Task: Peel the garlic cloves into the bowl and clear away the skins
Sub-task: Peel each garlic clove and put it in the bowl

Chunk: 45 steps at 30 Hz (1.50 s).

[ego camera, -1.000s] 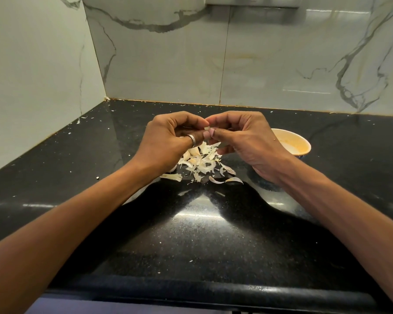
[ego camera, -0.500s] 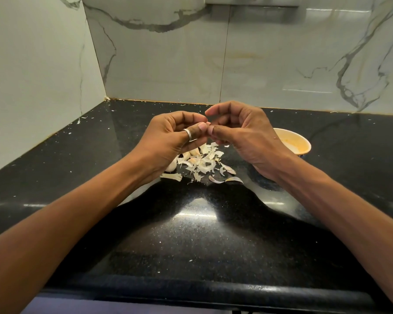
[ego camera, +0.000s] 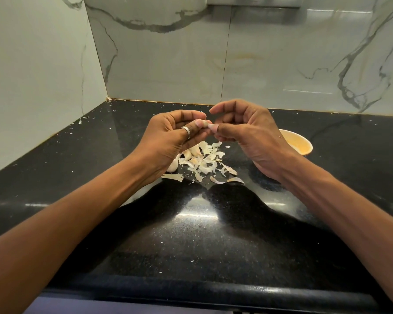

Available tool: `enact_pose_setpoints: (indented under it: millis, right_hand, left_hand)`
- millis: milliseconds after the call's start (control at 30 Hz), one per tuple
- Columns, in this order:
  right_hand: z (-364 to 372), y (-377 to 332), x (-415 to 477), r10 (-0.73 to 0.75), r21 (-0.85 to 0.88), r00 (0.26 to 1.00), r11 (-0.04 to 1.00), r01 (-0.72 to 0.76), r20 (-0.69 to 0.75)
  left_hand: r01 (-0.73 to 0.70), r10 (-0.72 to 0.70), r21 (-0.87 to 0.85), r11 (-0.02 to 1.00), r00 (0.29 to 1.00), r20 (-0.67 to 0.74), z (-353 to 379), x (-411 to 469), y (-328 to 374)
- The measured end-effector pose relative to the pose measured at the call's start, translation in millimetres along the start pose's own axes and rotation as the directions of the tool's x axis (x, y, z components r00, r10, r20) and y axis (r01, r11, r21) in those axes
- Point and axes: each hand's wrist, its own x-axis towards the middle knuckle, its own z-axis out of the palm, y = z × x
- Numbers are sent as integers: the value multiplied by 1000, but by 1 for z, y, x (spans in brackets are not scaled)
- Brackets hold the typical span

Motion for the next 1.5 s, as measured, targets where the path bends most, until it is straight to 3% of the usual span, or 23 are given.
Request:
enact_pose_setpoints:
  millis: [400,633,767,1167,1500]
  right_hand:
    - [-5,-2,0,23,0,999,1000,-23,-39]
    - [-3,3,-2,70,-191,997,979,-71,-9]
    - [-2,3,-2,81,-181,996,980,-84,-23]
    - [2,8,0,166,64,986,984,-168,33]
    - [-4,6,0,31,-93,999,995,-29,31]
  left_hand:
    - [11,-13,-41,999,999,-51,-7,3,7]
    - [23,-23,-23,999,1000,-8,-5,1,5]
    - [19,-19,-25,1000,1000,13,-5,1,5]
    - [-129,123,222,966,992,40,-3,-1,-3]
    - [-314,285,456,833,949,133,-11,2,-4]
